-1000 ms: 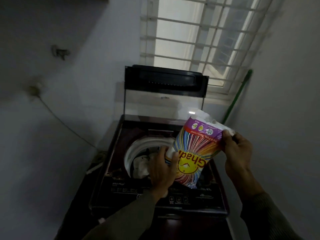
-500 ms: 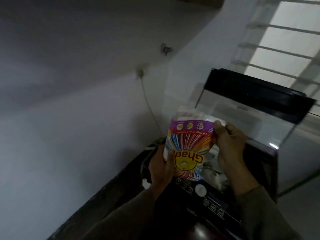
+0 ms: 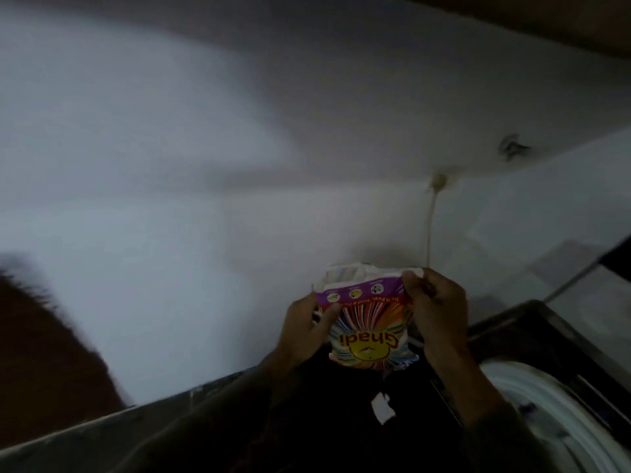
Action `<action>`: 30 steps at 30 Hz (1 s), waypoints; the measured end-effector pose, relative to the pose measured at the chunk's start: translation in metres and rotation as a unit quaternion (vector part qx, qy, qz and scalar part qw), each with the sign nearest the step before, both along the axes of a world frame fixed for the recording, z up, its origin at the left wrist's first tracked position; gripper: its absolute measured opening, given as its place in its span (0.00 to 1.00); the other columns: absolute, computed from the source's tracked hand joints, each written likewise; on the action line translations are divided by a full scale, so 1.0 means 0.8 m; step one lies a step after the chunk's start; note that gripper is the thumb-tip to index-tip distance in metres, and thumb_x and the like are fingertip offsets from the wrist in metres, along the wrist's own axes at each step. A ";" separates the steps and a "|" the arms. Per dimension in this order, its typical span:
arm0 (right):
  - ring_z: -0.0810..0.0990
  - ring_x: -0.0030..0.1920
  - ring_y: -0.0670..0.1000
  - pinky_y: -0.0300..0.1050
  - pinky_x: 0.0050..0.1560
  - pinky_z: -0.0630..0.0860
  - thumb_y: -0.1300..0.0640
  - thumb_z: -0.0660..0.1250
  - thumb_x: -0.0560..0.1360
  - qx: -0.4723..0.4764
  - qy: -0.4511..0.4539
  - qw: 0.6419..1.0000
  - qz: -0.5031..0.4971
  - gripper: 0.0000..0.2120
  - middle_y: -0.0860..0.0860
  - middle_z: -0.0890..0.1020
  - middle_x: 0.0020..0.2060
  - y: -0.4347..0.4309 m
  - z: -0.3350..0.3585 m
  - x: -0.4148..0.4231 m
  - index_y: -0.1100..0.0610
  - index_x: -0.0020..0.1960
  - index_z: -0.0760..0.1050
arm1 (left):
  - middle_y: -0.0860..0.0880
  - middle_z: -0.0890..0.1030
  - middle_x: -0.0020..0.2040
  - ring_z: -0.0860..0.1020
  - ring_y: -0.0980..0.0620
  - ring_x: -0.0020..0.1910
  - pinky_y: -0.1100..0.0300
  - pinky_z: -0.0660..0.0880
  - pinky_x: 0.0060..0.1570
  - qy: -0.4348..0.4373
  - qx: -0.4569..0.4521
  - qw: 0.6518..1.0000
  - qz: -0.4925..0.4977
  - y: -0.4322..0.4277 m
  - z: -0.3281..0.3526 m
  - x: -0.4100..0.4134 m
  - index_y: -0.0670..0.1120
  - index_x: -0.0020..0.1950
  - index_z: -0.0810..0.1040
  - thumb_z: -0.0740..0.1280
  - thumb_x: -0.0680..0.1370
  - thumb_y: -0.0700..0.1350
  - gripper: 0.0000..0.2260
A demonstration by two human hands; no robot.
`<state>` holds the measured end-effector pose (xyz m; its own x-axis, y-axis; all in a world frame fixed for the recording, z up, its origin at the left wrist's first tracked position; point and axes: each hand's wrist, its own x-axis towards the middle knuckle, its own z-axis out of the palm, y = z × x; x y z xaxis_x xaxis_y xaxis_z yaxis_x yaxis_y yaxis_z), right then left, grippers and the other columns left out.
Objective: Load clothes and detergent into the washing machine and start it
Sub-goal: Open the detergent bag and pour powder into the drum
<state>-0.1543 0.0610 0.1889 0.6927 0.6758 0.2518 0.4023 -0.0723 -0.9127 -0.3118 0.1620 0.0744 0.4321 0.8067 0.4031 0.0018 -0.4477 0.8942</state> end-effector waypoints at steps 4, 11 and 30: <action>0.83 0.38 0.54 0.59 0.42 0.81 0.58 0.68 0.77 -0.021 0.024 0.999 0.039 0.12 0.50 0.85 0.35 0.048 -0.028 -0.034 0.46 0.36 0.81 | 0.59 0.83 0.48 0.82 0.60 0.45 0.66 0.78 0.38 0.020 -0.002 1.000 0.006 0.054 0.011 -0.058 0.50 0.57 0.79 0.69 0.77 0.57 0.13; 0.82 0.38 0.50 0.55 0.43 0.80 0.56 0.69 0.77 -0.071 0.035 0.991 0.104 0.10 0.48 0.85 0.35 0.123 -0.098 -0.079 0.45 0.39 0.82 | 0.50 0.86 0.45 0.84 0.55 0.41 0.59 0.82 0.40 0.105 -0.027 0.992 0.072 0.116 -0.021 -0.145 0.46 0.48 0.84 0.73 0.76 0.50 0.08; 0.81 0.44 0.50 0.38 0.43 0.76 0.59 0.69 0.77 -0.251 0.119 0.952 0.127 0.11 0.51 0.83 0.45 0.258 -0.434 -0.170 0.62 0.57 0.82 | 0.50 0.86 0.37 0.82 0.50 0.35 0.57 0.78 0.34 0.390 -0.124 0.851 0.330 0.156 -0.311 -0.219 0.50 0.45 0.87 0.74 0.74 0.53 0.08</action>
